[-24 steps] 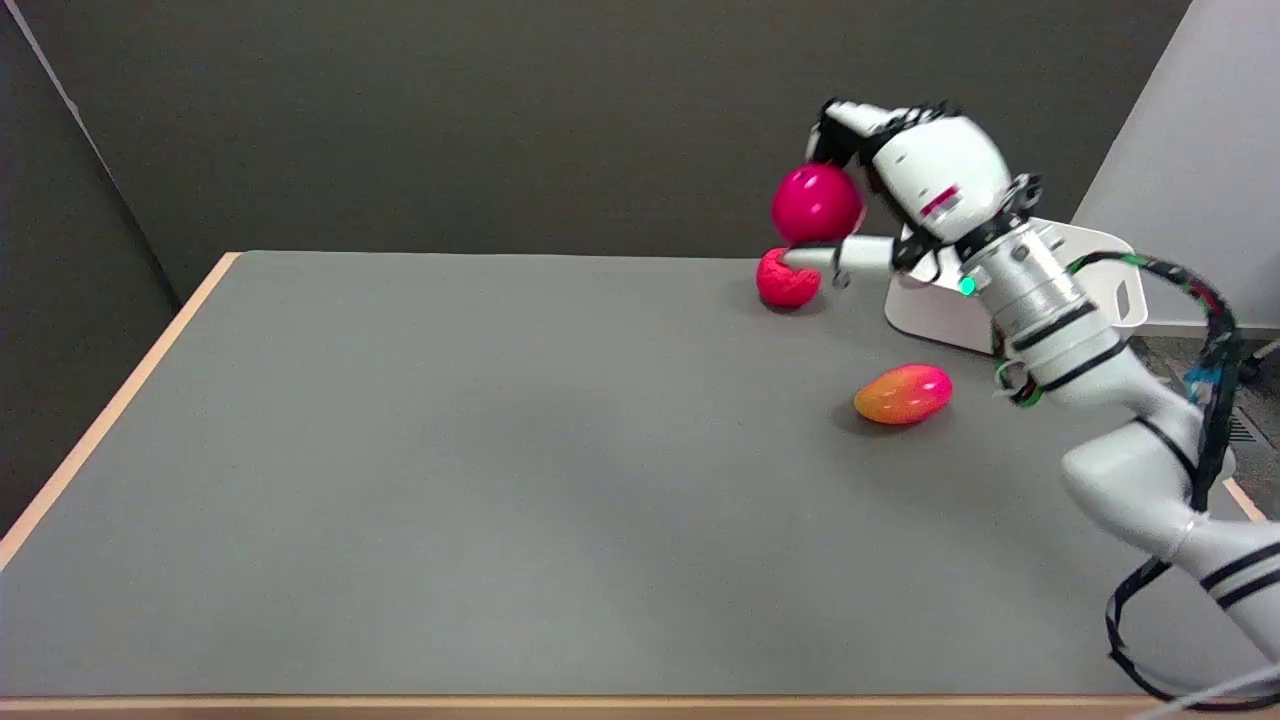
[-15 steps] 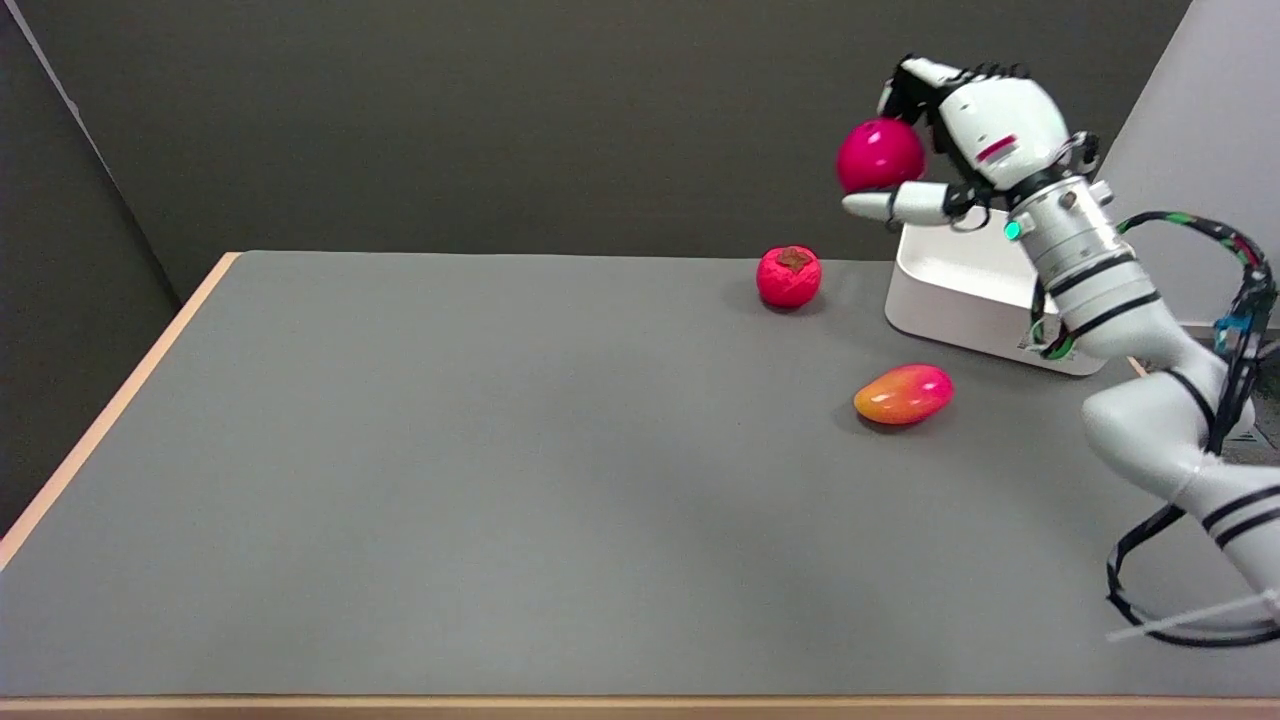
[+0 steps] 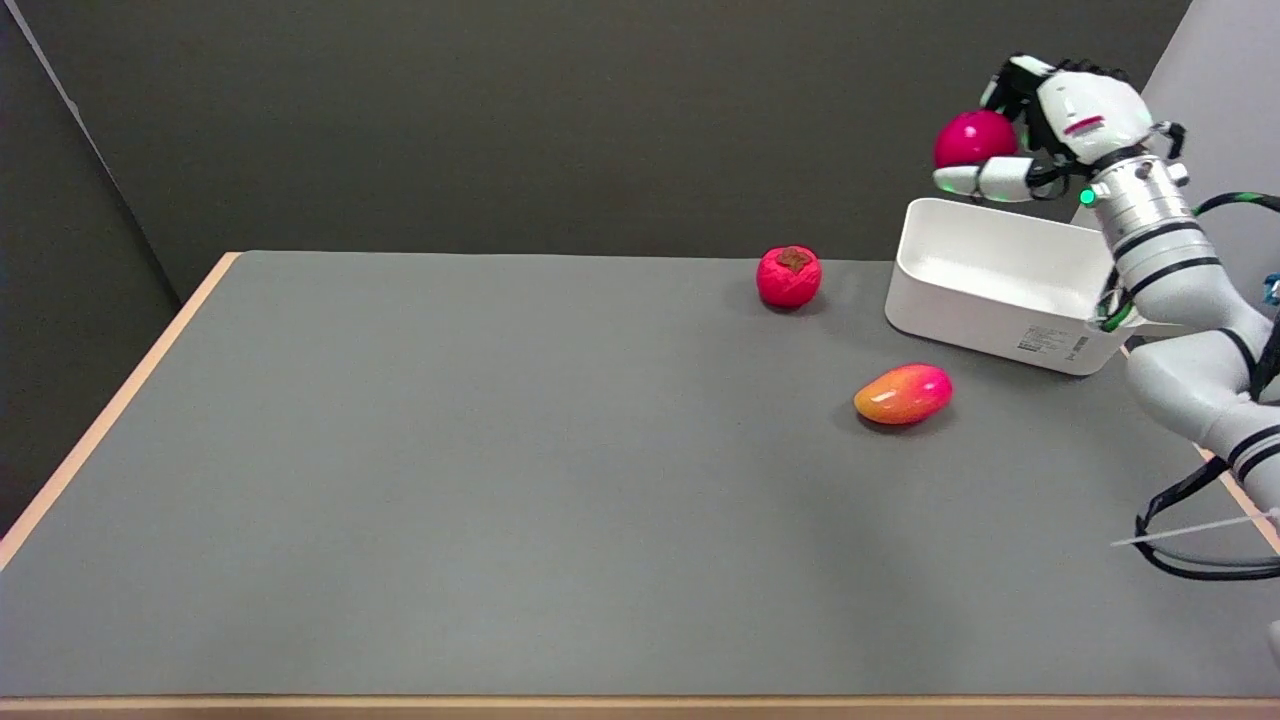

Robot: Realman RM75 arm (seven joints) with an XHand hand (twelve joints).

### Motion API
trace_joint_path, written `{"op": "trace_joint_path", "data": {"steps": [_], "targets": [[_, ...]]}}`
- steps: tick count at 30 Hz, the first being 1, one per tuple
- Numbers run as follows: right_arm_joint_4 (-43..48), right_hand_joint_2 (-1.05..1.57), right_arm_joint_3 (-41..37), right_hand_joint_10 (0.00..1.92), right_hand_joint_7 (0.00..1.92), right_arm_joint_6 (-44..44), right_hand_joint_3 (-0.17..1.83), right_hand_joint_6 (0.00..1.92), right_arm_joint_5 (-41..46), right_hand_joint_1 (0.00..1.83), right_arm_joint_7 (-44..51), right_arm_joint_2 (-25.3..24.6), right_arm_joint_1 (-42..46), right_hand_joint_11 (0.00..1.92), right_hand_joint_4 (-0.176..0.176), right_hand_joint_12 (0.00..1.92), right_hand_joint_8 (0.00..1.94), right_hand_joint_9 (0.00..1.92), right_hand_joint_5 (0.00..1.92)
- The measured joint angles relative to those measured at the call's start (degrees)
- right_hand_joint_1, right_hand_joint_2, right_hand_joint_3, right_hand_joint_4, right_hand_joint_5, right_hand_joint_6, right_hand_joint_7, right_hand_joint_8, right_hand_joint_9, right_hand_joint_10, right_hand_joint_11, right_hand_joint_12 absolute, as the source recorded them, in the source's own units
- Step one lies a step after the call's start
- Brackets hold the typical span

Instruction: Place the pomegranate into the white box.

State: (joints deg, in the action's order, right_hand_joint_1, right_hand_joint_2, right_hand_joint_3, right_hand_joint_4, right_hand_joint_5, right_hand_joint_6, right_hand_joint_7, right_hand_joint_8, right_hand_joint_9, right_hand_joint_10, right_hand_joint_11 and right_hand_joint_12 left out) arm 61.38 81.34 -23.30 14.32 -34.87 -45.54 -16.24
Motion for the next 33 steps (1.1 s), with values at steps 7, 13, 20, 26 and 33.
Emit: {"op": "trace_joint_path", "data": {"steps": [7,13,20,26,33], "targets": [[-9.6,0.99,0.0,1.71,0.87,-0.7,0.53,1.50,1.2,1.17,-1.3,2.0,-1.9,0.72,-0.063,1.82,1.44,0.90,0.65],[-16.9,1.00,0.1,1.72,0.86,-1.4,0.53,1.51,2.3,1.17,-2.6,3.1,-2.4,0.71,-0.063,1.82,1.44,0.89,0.65],[-23.1,1.01,0.5,1.72,0.85,-2.7,0.52,1.52,3.0,1.16,-4.4,3.9,-2.5,0.69,-0.063,1.81,1.46,0.87,0.63],[-26.3,1.03,1.3,1.74,0.83,-4.0,0.50,1.54,3.3,1.16,-6.2,4.4,-2.5,0.66,-0.066,1.82,1.48,0.86,0.62],[-28.5,0.71,2.5,0.94,0.39,-5.8,0.96,0.56,3.8,0.60,-8.7,4.5,-2.5,0.26,0.063,1.44,0.50,0.36,0.25]]}}
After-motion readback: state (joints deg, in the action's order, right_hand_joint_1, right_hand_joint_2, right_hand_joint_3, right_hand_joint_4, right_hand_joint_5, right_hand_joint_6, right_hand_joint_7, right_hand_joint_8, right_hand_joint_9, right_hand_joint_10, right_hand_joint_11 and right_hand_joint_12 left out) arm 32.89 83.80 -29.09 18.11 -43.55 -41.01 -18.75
